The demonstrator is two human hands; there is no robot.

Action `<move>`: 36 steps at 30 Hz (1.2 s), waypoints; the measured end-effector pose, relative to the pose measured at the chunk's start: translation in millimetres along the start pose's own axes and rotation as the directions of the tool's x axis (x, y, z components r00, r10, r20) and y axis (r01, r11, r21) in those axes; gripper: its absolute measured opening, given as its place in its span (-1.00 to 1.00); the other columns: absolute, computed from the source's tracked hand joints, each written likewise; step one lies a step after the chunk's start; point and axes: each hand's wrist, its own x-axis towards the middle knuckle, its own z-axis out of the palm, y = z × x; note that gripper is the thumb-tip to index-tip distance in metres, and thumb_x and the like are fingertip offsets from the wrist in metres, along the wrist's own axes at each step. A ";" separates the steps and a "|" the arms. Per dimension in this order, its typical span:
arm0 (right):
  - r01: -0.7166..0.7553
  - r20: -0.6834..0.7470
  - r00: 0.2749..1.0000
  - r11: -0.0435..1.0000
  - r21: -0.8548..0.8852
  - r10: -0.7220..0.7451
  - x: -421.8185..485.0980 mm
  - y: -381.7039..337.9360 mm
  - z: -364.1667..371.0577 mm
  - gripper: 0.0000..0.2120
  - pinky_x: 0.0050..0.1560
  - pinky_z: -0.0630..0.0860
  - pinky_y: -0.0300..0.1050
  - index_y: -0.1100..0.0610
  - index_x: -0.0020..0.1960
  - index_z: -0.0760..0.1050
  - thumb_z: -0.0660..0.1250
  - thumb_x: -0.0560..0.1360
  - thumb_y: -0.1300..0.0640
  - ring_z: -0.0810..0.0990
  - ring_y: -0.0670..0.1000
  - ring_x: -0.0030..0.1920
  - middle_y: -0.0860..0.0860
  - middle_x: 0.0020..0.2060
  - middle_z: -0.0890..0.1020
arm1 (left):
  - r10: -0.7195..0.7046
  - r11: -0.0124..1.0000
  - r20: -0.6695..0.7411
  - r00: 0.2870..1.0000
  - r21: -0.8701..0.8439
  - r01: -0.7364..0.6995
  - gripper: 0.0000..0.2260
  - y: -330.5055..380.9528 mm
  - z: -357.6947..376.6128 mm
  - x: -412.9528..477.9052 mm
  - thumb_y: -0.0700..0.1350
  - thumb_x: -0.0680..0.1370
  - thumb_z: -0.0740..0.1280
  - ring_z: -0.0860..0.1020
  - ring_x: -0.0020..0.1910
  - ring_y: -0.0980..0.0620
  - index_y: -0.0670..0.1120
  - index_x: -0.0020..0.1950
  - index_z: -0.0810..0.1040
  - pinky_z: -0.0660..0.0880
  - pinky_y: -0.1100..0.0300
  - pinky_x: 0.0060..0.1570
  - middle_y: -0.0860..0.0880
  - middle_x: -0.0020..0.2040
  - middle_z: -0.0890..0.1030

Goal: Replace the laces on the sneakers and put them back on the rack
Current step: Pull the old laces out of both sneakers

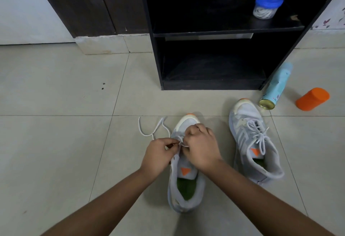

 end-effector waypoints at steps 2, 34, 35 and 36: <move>-0.014 -0.012 1.000 0.999 0.045 0.015 1.4 9.7 -3.8 -0.87 -0.03 0.43 -0.05 0.07 -0.21 0.64 0.37 0.38 0.03 0.54 0.10 0.01 -0.02 -0.16 0.62 | -0.013 1.000 0.000 1.000 0.000 0.013 -0.85 0.0 -0.7 -0.3 -0.15 0.54 0.34 0.59 -0.25 0.24 -0.02 -0.01 0.71 0.45 0.41 -0.23 0.10 -0.20 0.68; -0.318 -0.134 0.931 0.933 0.166 0.341 -24.7 63.8 -20.0 -0.59 0.15 0.45 0.10 0.16 0.30 0.42 0.30 0.48 0.08 0.45 0.22 0.19 0.16 0.22 0.48 | 0.026 0.999 -0.132 0.991 -0.023 -0.029 -0.90 -0.2 6.0 3.5 -0.14 0.42 0.47 0.55 -0.25 0.18 0.02 -0.10 0.62 0.49 0.25 -0.19 0.12 -0.21 0.58; -0.238 -0.133 0.957 0.961 0.144 0.257 -29.6 55.4 -16.4 -0.63 0.10 0.48 0.08 0.14 0.23 0.48 0.28 0.45 0.06 0.47 0.21 0.14 0.14 0.17 0.51 | 0.069 0.998 -0.143 0.987 0.005 -0.069 -0.87 3.2 5.7 5.8 -0.16 0.42 0.46 0.53 -0.23 0.20 0.01 -0.07 0.62 0.48 0.30 -0.17 0.12 -0.18 0.57; -0.189 -0.071 0.978 0.974 0.122 0.198 -33.8 49.8 -9.3 -0.68 0.04 0.50 0.04 0.12 0.13 0.53 0.24 0.42 0.04 0.49 0.19 0.09 0.10 0.12 0.54 | 0.107 0.994 -0.145 0.984 0.034 -0.103 -0.85 6.8 5.1 9.5 -0.18 0.42 0.46 0.52 -0.21 0.21 0.01 -0.05 0.62 0.44 0.37 -0.16 0.12 -0.15 0.56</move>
